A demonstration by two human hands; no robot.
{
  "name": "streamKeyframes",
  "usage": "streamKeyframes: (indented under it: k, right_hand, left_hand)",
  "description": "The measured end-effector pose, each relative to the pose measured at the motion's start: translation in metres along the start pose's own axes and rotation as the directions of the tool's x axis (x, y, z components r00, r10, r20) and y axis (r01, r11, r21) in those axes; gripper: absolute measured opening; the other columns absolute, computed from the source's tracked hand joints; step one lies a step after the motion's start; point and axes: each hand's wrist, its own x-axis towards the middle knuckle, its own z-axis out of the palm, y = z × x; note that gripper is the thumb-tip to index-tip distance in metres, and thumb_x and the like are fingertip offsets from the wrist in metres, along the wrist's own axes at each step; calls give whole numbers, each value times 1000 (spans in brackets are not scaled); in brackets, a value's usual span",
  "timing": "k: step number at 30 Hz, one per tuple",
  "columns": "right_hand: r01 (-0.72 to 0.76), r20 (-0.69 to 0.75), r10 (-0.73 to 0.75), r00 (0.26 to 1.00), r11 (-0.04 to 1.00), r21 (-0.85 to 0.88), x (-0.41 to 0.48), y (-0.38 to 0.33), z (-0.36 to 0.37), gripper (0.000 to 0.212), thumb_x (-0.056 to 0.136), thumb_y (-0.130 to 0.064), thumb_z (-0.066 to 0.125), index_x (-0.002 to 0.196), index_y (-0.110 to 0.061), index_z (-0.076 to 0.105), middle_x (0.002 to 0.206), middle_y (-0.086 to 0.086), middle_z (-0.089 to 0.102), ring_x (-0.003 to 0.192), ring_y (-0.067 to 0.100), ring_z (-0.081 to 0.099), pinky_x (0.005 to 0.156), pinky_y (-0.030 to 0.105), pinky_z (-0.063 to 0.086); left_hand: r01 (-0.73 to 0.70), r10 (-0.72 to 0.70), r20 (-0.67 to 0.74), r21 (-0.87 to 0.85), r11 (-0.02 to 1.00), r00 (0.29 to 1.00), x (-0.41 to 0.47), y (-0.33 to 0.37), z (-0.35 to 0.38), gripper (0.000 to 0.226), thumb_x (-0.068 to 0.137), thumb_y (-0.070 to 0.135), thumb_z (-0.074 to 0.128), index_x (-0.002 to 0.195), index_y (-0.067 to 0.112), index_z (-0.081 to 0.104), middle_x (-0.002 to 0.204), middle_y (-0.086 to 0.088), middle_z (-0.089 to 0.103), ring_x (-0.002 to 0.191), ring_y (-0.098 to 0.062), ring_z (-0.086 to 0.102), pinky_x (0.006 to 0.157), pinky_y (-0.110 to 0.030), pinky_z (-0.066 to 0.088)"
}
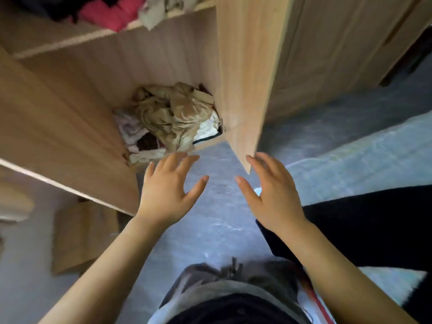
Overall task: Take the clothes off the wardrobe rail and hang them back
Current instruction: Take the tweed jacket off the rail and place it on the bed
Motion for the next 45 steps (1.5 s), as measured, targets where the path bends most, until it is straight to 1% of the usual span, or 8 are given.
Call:
streamKeyframes:
  k: [6,11,14,23,29,34,39,45]
  right_hand:
    - [208,84,-213,973,976,65,71,-83,62,60,89,-54,37,125,-10,56,130,11,53,120,29,48,94,49,44]
    - [304,96,-321,942,939,159,137,-129,91,60,87,-54,38,125,-10,56,130,8,53,122,23,46,99,42,42]
    - [341,99,-362,927,923,180,195,-152,102,63,86,-56,35,128,-13,54,135,6,49,126,23,44,103,43,39]
    - [518,25,-525,851,846,126,415,-208,110,70,84,-63,25,136,-20,45,145,1,38,132,22,37,104,45,37]
    - [665,-57,-662,747,746,43,545,-264,88,68,87,-61,26,136,-19,45,144,2,39,132,21,34,106,38,32]
    - [760,-202,-744,637,650,3,633,-331,61,61,90,-54,35,133,-12,49,140,10,43,130,27,38,104,39,34]
    - [789,-281,-779,561,605,-104,699,-403,28,57,93,-50,39,139,-17,41,146,4,35,135,22,30,106,38,31]
    - [781,-402,-800,446,567,-261,757,-485,-11,56,93,-48,43,138,-16,42,144,5,37,133,21,34,102,36,37]
  left_hand:
    - [257,-254,-113,11,966,961,-15,-98,-45,62,85,63,27,128,25,52,127,-2,54,119,-28,48,100,-53,36]
    - [321,-318,-196,-18,947,928,13,-142,-64,58,86,61,31,127,27,53,127,-4,53,118,-28,50,100,-54,37]
    - [342,-338,-223,-20,939,915,55,-169,-78,60,86,63,28,129,29,51,131,-1,51,122,-26,47,103,-55,34]
    - [381,-339,-400,29,924,852,231,-248,-146,64,86,66,23,132,29,48,132,2,51,124,-23,45,106,-53,27]
    - [404,-302,-541,76,912,785,332,-291,-224,66,86,65,20,133,27,46,134,-2,49,124,-25,44,108,-54,28]
    - [392,-214,-643,146,908,735,395,-331,-300,65,87,64,22,134,26,46,131,-2,52,121,-26,47,99,-58,35]
    - [390,-131,-711,214,896,691,446,-371,-377,65,86,65,22,134,27,44,131,-3,50,121,-26,46,100,-56,35]
    - [347,-11,-763,282,894,647,495,-411,-473,67,84,68,21,135,29,42,131,-3,50,122,-25,46,100,-57,35]
